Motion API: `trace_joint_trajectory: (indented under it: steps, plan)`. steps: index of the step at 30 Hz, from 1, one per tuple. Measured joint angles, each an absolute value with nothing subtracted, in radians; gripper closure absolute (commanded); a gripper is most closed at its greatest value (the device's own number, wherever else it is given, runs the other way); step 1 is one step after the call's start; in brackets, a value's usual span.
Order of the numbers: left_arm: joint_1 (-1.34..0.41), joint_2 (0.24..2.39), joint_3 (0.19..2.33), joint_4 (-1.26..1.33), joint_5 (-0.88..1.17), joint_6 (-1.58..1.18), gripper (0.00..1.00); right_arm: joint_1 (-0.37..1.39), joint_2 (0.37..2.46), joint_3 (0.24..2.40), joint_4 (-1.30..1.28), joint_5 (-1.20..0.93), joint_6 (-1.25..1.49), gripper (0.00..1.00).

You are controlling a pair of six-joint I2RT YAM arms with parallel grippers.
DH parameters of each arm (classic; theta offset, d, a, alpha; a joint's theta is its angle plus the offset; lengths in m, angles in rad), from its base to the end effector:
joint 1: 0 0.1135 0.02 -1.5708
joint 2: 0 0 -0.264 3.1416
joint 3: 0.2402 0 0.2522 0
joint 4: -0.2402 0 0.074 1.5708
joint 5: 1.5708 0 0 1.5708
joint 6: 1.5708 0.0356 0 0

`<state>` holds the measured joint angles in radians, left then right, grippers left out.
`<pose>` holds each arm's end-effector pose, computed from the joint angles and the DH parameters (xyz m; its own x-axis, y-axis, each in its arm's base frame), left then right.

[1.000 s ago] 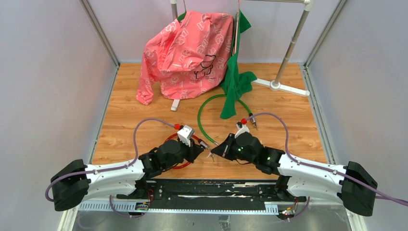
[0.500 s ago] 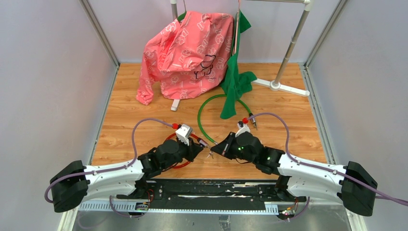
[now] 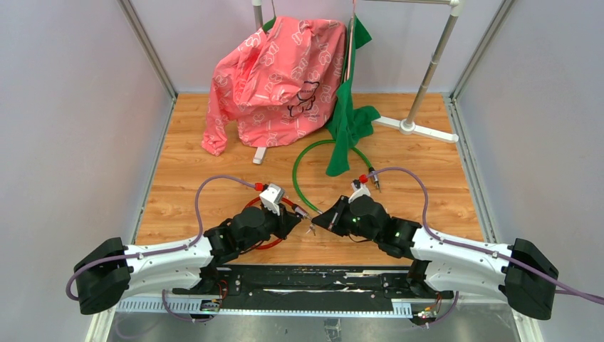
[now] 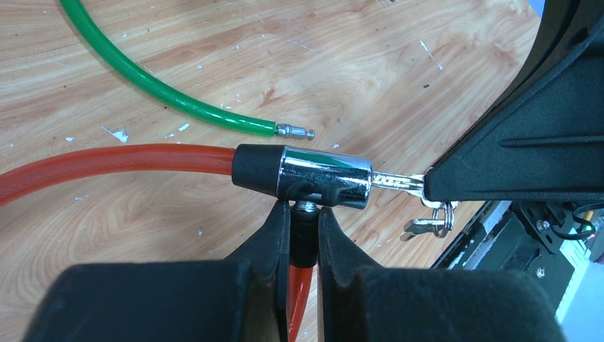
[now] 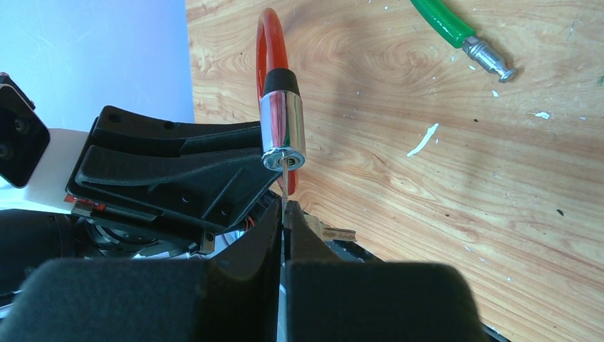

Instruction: Unlock with the key

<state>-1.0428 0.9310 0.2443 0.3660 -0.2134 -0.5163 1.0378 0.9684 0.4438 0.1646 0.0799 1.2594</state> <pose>0.1038 -0.1630 0.1821 -0.5049 -0.0920 -0.8583 0.5677 0.7136 -0.4104 0.1117 0.1837 0.2217 -0.8360 0.4504 -0.3135 -0.0810 0.4637 0.8823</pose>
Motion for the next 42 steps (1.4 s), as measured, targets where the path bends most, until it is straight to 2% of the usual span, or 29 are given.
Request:
trace_joint_trajectory:
  steps: [42]
  plan:
    - [-1.04,0.931,0.244,0.373,-0.233,-0.543,1.0,1.045,0.989,0.435,0.179,0.109,1.291,1.0]
